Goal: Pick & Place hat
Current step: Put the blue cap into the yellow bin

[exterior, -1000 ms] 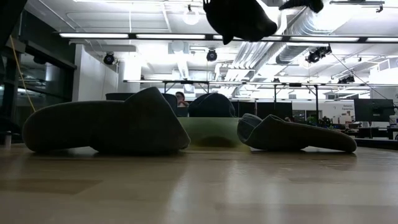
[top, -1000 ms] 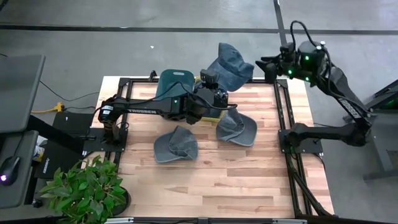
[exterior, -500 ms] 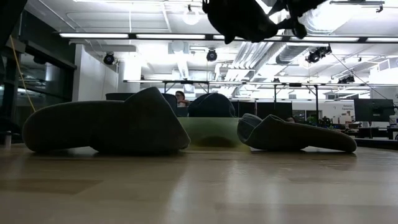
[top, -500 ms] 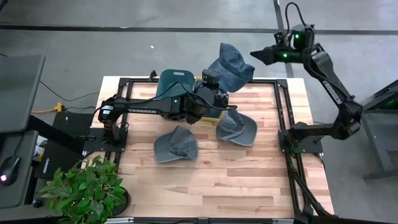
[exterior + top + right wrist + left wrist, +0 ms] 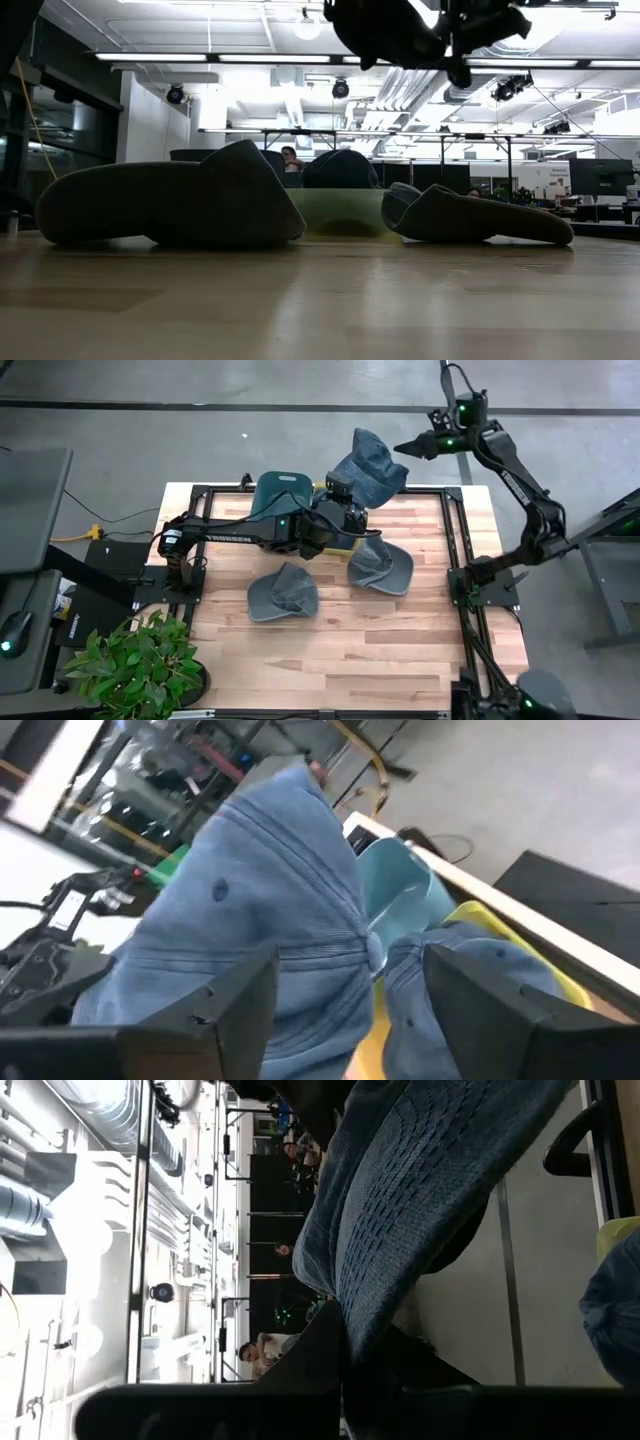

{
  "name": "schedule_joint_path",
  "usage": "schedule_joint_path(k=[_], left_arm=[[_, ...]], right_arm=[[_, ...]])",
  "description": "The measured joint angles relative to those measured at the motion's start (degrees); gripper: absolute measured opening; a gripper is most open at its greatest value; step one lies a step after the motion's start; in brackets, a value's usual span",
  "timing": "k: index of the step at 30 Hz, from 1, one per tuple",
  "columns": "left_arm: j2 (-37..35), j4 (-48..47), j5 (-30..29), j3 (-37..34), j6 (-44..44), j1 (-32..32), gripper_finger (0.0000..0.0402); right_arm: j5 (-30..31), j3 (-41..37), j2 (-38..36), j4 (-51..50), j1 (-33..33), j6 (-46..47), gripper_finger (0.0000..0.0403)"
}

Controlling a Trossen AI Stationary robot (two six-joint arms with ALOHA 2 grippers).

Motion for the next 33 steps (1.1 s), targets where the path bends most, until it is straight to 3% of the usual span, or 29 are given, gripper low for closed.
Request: schedule_joint_path(k=[7, 15, 23, 28, 33], left_arm=[[0.0, 0.0, -0.3, 0.0, 0.1, 0.0, 0.0005], [0.0, -1.2, -1.1, 0.0, -0.4, 0.0, 0.0005], [0.0, -1.3, -1.1, 0.0, -0.5, 0.0, 0.0005], [0.0, -1.3, -1.2, 0.0, -0.5, 0.0, 0.0005], [0.0, -1.3, -1.7, 0.0, -0.4, 0.0, 0.0005]], right_arm=[[-8.7, 0.0, 5.1, 4.4, -0.2, -1.5, 0.0275], [-19.6, 0.0, 7.7, 10.3, -0.2, -0.1, 0.0278], [-18.8, 0.0, 7.9, 11.5, -0.1, -0.3, 0.0278], [-11.8, 0.1, 7.9, 11.2, -0.5, -0.5, 0.0278], [-13.7, 0.1, 8.9, 10.4, -0.5, -0.6, 0.0278]])
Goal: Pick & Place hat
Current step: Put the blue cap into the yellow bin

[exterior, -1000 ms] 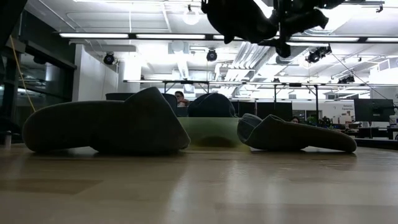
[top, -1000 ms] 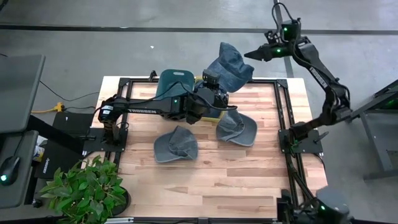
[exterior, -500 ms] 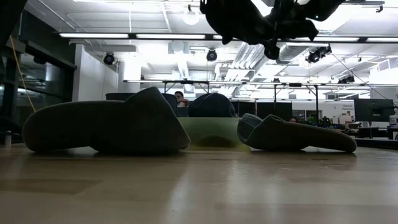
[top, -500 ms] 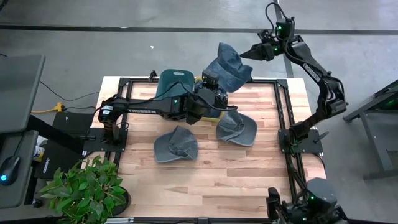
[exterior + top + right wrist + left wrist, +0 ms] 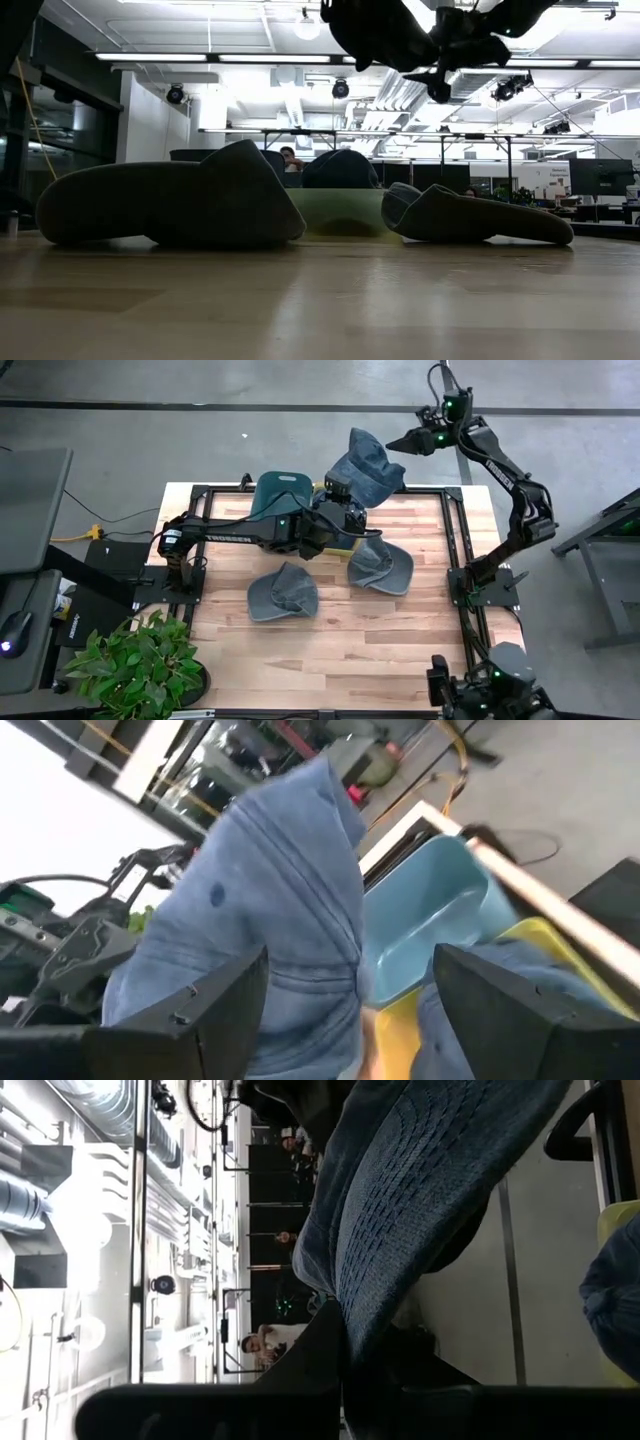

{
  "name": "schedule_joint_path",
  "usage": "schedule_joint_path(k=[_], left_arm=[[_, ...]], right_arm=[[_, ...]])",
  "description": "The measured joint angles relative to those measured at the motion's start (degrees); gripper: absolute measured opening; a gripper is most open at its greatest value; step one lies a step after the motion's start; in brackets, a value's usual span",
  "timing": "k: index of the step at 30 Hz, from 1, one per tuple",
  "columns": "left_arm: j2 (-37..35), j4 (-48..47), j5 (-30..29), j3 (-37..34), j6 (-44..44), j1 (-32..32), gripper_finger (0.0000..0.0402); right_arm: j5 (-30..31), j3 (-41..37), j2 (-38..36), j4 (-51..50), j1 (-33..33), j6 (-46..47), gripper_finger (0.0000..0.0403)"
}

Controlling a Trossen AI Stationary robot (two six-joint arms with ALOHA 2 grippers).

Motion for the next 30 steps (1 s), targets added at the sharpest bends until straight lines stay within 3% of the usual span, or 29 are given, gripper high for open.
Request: schedule_joint_path(k=[13, 20, 30], left_arm=[[0.0, 0.0, 0.0, 0.0, -0.2, 0.0, 0.0005], [0.0, -1.5, 0.3, 0.0, -2.6, 0.0, 0.0004], [0.9, -3.1, 1.1, 0.1, -6.0, 0.4, 0.0004]], right_arm=[[-5.5, 0.0, 3.5, 2.9, 4.2, -0.9, 0.0278], [-15.0, 0.0, 3.1, 10.3, 4.3, 6.1, 0.0277], [-16.5, 0.0, 0.9, 16.1, 4.9, 13.0, 0.0277]])
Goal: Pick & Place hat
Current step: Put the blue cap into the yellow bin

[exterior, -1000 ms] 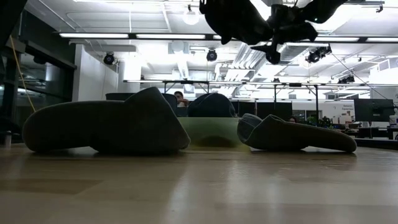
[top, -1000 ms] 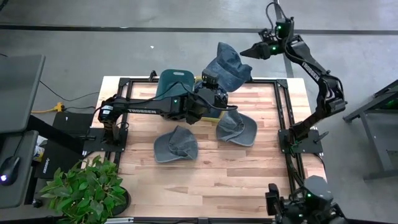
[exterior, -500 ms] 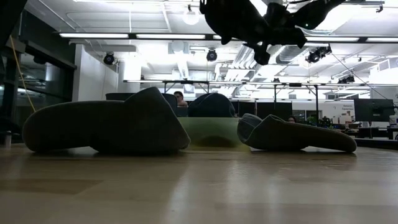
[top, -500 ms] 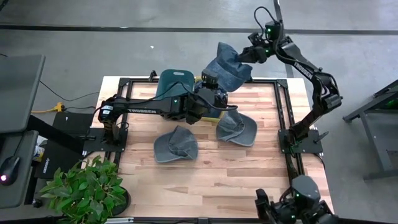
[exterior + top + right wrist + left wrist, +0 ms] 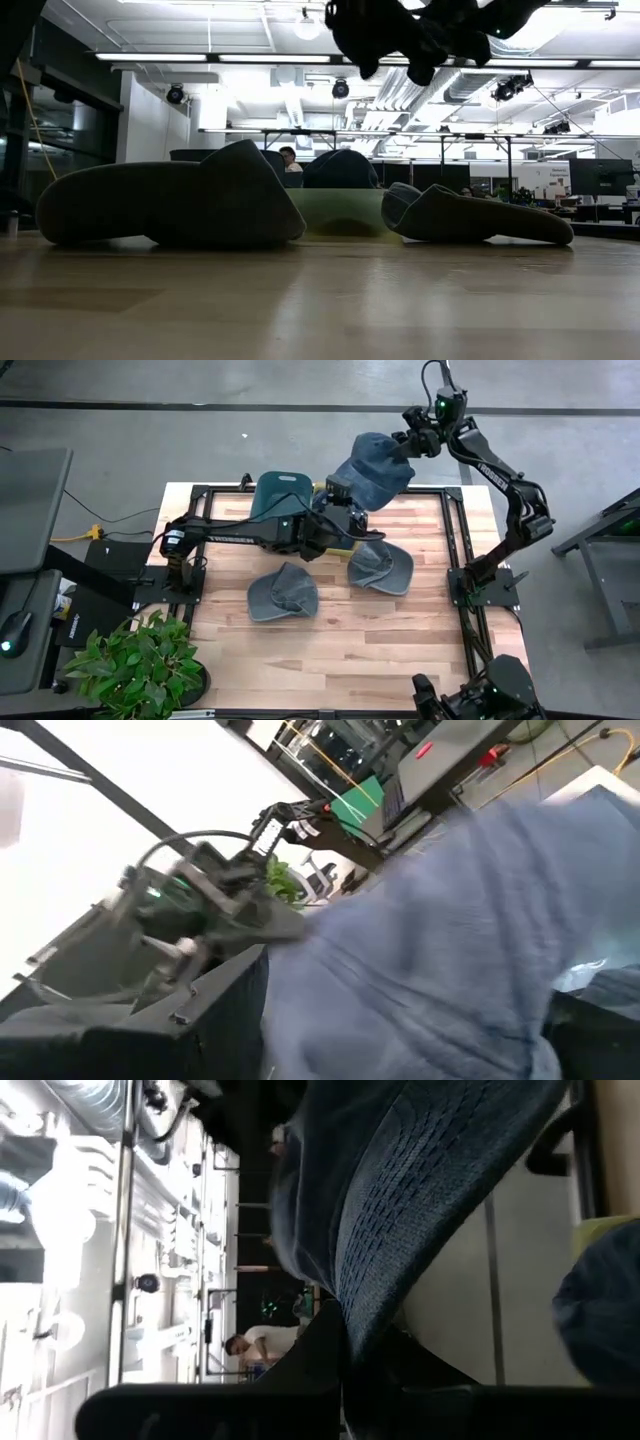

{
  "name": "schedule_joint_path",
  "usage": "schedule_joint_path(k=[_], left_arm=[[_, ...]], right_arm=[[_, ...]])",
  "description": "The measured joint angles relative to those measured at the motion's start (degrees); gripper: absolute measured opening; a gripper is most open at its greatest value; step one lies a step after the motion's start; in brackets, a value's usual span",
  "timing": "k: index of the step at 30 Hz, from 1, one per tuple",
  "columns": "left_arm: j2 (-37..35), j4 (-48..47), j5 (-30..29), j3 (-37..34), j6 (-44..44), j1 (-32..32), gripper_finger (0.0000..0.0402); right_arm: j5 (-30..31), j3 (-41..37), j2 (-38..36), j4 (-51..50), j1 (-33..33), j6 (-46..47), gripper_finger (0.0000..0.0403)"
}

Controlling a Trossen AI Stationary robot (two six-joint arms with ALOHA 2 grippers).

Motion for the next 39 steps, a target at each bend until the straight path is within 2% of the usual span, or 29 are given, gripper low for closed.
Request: schedule_joint_path(k=[10, 15, 21, 28, 31, 36, 39], left_arm=[[2.1, -0.5, 0.0, -0.2, -0.1, 0.8, 0.0004], [2.7, 1.8, -0.8, -0.1, 0.3, 0.8, 0.0004], [2.7, 3.2, -1.2, -0.1, 1.4, 0.8, 0.0004], [2.7, 3.2, -1.7, -0.1, 1.5, 0.8, 0.0005], [2.7, 3.3, -1.7, -0.1, 1.5, 0.8, 0.0006], [2.7, 3.3, -1.7, -0.1, 1.5, 0.8, 0.0008], [2.7, 3.2, -1.8, -0.1, 1.5, 0.8, 0.0010]], right_arm=[[-0.6, 0.0, -3.5, 0.1, 0.0, 1.3, 0.0277], [2.6, 0.0, -3.7, -0.3, 0.0, 1.1, 0.0275], [3.3, -0.1, -3.7, -0.6, 0.3, 0.2, 0.0251], [6.3, -0.1, -3.6, -1.0, 0.3, -1.0, 0.0178], [6.6, -0.1, -3.6, -1.0, 0.3, -1.5, 0.0126], [6.8, -0.1, -3.6, -1.0, 0.3, -2.8, 0.0017], [6.9, -0.1, -3.6, -1.1, 0.3, -3.7, 0.0012]])
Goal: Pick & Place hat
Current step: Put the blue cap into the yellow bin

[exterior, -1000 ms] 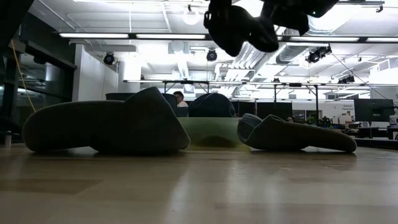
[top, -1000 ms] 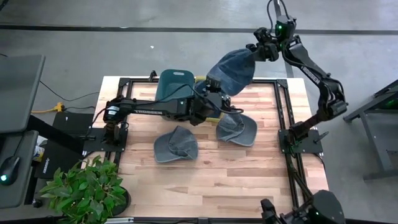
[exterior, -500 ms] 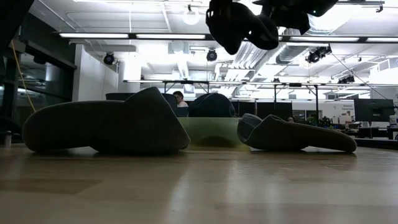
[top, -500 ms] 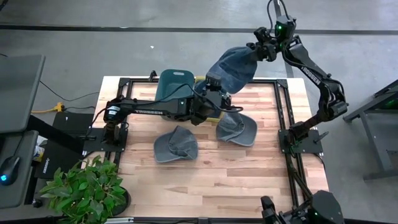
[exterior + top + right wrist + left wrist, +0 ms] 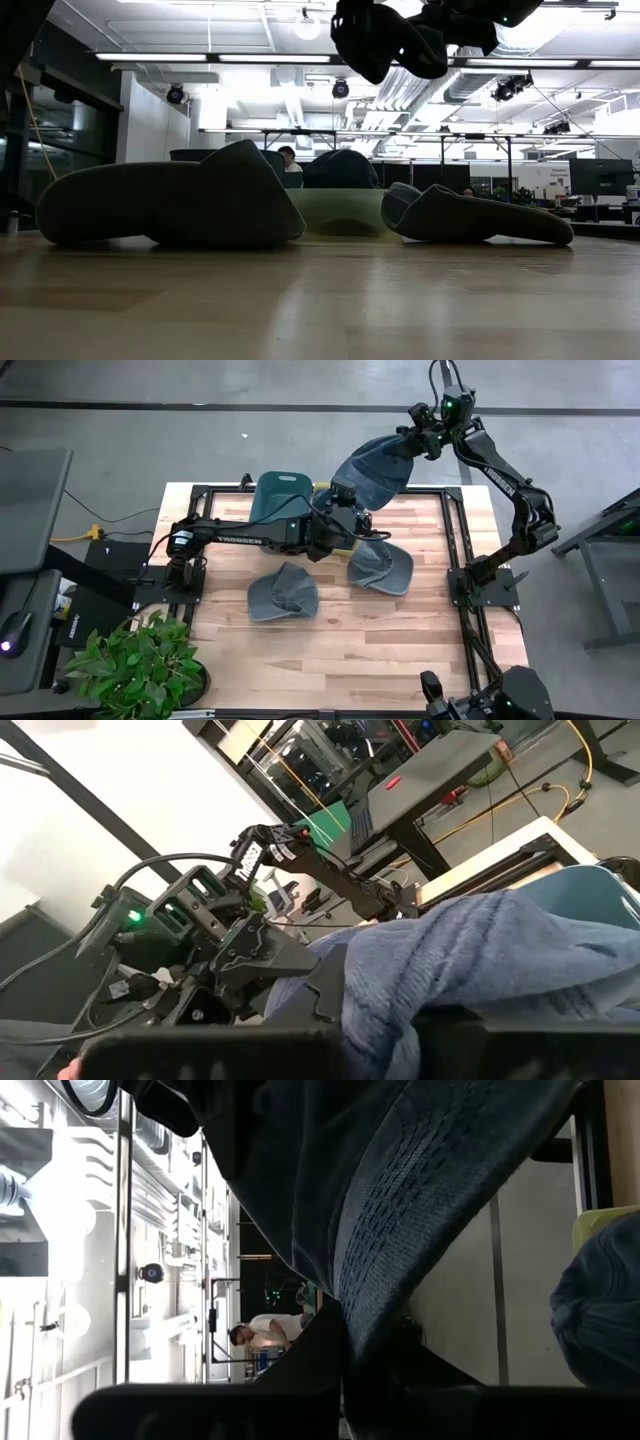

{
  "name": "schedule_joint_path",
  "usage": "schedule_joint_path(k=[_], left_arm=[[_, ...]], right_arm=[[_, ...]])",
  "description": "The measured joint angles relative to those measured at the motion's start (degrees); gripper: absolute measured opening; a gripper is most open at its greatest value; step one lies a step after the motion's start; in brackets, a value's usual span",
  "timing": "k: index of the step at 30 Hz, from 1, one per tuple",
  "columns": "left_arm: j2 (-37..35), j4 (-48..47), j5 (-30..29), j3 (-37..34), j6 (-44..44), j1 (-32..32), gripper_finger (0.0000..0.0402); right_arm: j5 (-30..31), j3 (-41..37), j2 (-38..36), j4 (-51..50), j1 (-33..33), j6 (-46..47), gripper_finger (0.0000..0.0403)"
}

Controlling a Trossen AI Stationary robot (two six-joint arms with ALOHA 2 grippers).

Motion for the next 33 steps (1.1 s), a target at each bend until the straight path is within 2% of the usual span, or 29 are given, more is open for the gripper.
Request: schedule_joint_path(k=[8, 14, 21, 27, 30, 33], left_arm=[[0.0, -0.1, 0.6, 0.0, 0.0, 0.0, 0.0046], [0.0, 0.0, 1.5, 0.0, -2.1, 0.0, 0.0110], [-0.5, -0.9, -4.4, 0.0, -3.0, 0.0, 0.0196], [-3.3, -2.7, -7.0, 0.0, -3.6, 0.0, 0.0224], [-3.6, -5.4, -7.3, 0.0, -9.6, 0.1, 0.0225], [-5.8, -14.6, -5.4, -0.2, -21.3, 0.1, 0.0225]], right_arm=[[1.4, 0.0, 0.0, 0.1, 0.0, -0.7, 0.0003], [1.3, 0.1, 0.0, -0.6, 0.0, -1.3, 0.0002], [1.7, 0.1, 0.0, -1.0, -2.0, -1.8, 0.0001], [1.7, 0.1, 0.0, -2.9, -5.3, -3.8, 0.0001], [1.6, 0.1, 0.0, -6.6, -6.2, -8.2, 0.0001], [2.2, 0.1, 0.0, -12.2, -6.1, -15.2, 0.0000]])
